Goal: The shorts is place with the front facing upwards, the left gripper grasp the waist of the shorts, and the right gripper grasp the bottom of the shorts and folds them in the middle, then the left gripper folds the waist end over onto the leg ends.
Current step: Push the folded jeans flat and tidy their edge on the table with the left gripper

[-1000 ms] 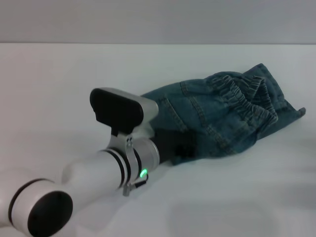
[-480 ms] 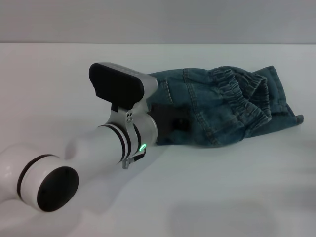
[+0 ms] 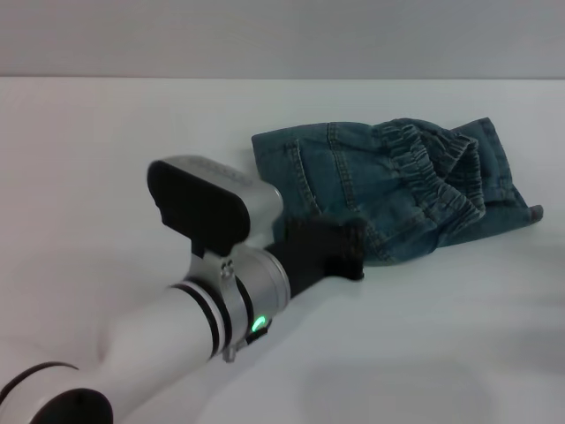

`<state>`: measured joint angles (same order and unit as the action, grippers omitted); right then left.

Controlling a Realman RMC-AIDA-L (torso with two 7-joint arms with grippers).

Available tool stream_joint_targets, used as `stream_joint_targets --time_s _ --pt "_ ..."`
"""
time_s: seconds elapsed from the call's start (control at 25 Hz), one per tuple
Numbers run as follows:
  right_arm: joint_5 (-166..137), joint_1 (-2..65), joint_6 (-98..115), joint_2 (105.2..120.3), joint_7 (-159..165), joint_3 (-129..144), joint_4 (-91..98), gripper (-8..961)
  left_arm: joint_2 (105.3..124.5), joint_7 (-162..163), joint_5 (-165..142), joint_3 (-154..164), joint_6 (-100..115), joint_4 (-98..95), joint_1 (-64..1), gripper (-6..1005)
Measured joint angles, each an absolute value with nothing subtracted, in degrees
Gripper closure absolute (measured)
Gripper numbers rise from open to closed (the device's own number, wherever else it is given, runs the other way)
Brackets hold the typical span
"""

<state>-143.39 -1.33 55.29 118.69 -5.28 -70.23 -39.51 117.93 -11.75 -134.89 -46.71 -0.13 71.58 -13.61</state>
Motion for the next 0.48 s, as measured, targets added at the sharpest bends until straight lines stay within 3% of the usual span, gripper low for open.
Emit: stream_joint_targets --time_s 0.48 --pt "-143.53 -2.58 55.38 118.78 -5.27 -70.05 -40.38 953 118.29 -10.55 -131.78 -44.82 -1.88 64.66 -20.40 995"
